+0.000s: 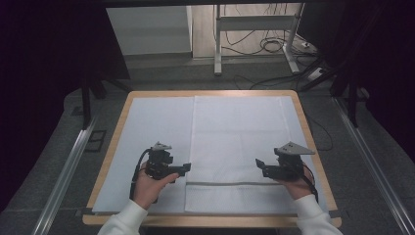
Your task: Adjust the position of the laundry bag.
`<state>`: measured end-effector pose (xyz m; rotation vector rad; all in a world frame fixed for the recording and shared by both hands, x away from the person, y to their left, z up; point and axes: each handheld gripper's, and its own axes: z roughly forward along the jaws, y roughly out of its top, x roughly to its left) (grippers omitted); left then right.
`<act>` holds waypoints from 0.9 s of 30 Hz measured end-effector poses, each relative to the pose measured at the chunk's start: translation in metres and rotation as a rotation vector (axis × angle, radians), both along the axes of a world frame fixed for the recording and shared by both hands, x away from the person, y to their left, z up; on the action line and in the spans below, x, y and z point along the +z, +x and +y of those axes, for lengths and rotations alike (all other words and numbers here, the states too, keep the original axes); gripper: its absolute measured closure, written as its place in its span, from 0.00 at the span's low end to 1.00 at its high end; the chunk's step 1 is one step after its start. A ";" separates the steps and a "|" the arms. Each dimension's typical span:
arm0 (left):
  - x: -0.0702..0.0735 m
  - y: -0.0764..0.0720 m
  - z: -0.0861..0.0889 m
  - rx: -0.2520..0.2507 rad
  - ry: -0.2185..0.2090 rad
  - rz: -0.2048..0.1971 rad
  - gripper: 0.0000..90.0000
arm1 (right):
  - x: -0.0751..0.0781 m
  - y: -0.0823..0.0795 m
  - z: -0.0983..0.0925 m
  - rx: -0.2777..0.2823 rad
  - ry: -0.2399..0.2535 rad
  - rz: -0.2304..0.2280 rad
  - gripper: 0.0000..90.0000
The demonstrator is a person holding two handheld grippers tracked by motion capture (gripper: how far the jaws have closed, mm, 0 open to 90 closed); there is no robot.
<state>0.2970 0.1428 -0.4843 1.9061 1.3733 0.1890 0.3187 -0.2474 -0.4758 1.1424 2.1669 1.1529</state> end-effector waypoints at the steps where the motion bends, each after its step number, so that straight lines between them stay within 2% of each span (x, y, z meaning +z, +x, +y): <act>1: 0.000 0.002 -0.003 -0.003 0.003 -0.001 0.24 | 0.000 0.000 0.000 0.000 0.000 0.000 0.20; 6: -0.001 0.006 -0.013 -0.022 0.016 0.005 0.23 | -0.001 0.000 0.002 0.004 -0.008 0.002 0.20; 11: -0.008 0.005 -0.016 -0.021 0.026 0.040 0.23 | -0.004 0.001 0.004 0.006 -0.019 0.012 0.20; 18: -0.016 0.001 -0.024 -0.052 0.032 0.078 0.23 | -0.003 0.000 0.003 -0.002 -0.015 0.008 0.20; 22: -0.020 -0.002 -0.025 -0.070 0.025 0.114 0.22 | -0.004 0.000 0.002 -0.004 -0.026 0.007 0.20; 27: -0.023 -0.002 -0.023 -0.059 0.029 0.126 0.23 | -0.004 0.000 0.002 -0.005 -0.028 0.007 0.20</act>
